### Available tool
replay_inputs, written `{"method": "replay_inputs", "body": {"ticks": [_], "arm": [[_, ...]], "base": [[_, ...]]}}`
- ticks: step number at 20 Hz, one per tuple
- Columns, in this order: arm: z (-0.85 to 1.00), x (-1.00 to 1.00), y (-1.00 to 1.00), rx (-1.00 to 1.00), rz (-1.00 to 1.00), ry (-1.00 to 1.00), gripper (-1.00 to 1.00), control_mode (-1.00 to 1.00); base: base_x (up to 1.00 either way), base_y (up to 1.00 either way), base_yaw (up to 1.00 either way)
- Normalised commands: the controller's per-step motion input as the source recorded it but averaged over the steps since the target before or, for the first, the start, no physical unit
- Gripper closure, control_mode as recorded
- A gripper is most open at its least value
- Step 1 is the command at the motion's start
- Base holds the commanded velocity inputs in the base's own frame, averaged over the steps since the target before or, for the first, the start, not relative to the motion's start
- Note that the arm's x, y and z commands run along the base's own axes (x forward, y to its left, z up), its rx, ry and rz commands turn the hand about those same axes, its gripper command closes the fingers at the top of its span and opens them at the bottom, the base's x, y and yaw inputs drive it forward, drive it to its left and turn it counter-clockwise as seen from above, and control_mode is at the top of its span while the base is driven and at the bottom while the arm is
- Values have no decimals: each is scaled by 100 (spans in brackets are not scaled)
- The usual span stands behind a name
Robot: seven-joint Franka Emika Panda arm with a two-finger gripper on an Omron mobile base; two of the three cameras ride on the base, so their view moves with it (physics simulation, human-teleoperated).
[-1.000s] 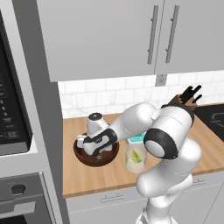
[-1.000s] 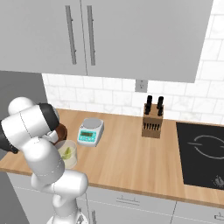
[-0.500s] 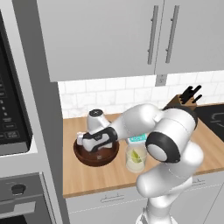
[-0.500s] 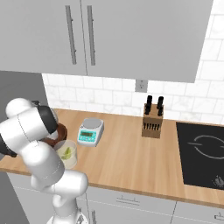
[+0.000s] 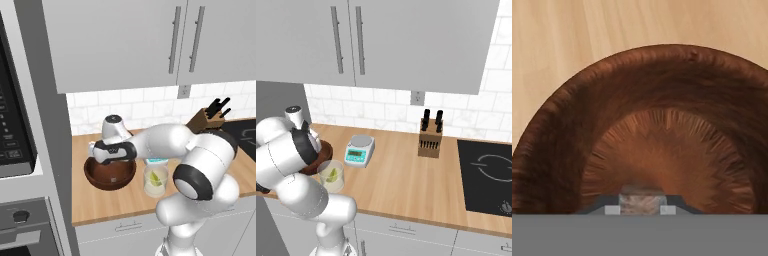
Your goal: Grab a lemon wedge from the fridge and one ice cube from the ice bowl, and put them in the glass of lemonade.
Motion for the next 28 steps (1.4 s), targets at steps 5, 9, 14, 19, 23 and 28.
{"method": "replay_inputs", "body": {"ticks": [5,9,14,19,23,28], "arm": [[21,-1,0,0,0,-4,100,-100],[14,-4,-11,1,1,0,100,-100],[0,-15,-9,0,2,1,100,-100],[10,-64,-17,0,5,2,100,-100],[29,-78,-30,0,5,0,100,-100],[13,-76,-59,0,2,-12,100,-100]], "base": [[0,0,0],[0,0,0],[0,0,0],[0,0,0],[0,0,0],[0,0,0]]}}
